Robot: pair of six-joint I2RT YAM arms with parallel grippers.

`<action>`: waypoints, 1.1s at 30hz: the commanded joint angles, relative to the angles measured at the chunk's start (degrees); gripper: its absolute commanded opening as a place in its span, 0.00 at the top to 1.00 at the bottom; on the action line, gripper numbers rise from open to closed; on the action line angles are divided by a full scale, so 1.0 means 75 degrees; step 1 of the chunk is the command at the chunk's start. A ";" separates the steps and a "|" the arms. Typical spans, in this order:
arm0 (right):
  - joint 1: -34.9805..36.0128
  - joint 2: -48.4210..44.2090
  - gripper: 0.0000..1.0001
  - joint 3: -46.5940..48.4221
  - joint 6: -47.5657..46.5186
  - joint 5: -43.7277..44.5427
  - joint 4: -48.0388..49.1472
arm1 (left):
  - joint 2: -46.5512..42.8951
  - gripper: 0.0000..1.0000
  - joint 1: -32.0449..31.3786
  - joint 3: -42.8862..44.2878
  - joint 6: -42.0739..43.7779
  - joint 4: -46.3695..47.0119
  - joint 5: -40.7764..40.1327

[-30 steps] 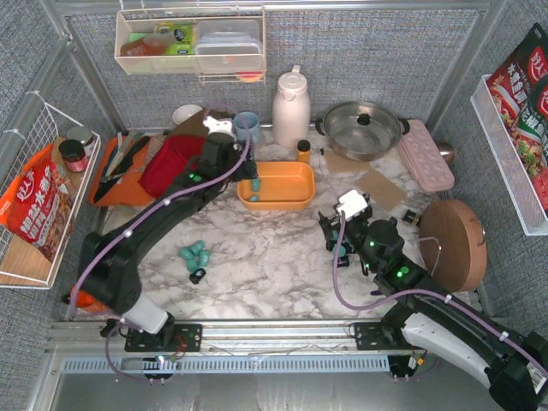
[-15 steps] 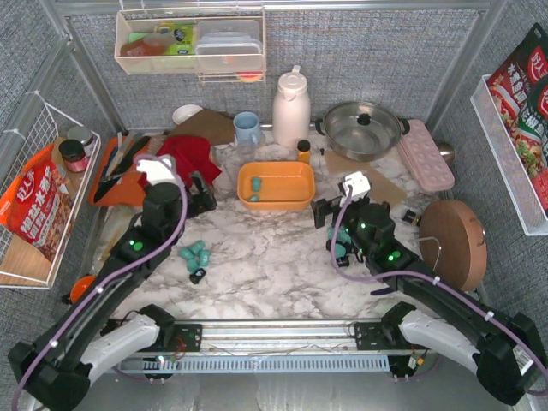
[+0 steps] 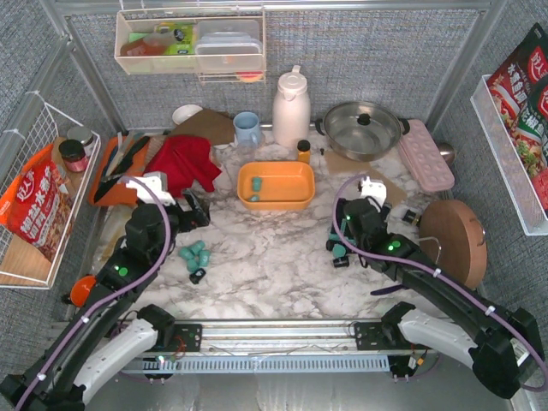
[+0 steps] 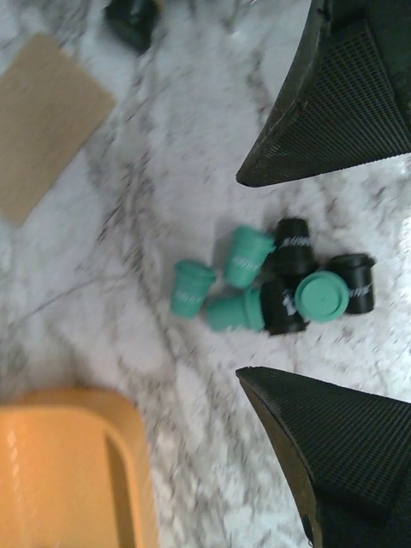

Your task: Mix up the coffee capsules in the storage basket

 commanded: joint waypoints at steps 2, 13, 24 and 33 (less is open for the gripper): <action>0.0008 0.0004 0.10 0.0062 0.1121 0.0704 -0.1913 | -0.0039 0.01 0.0012 -0.0169 0.0601 0.0517 0.0242; 0.0010 0.1104 0.29 0.0376 0.1059 -0.0991 -0.2519 | -0.0931 0.01 0.0012 -0.0735 0.0805 0.0607 0.0089; 0.0022 0.1960 0.30 0.0433 0.1022 -0.1918 -0.2281 | -0.0990 0.01 0.0011 -0.0776 0.0834 0.0484 0.0049; 0.0016 0.2298 0.37 0.0368 0.0968 -0.2025 -0.2086 | -0.0922 0.01 0.0000 -0.0780 0.0837 0.0472 0.0113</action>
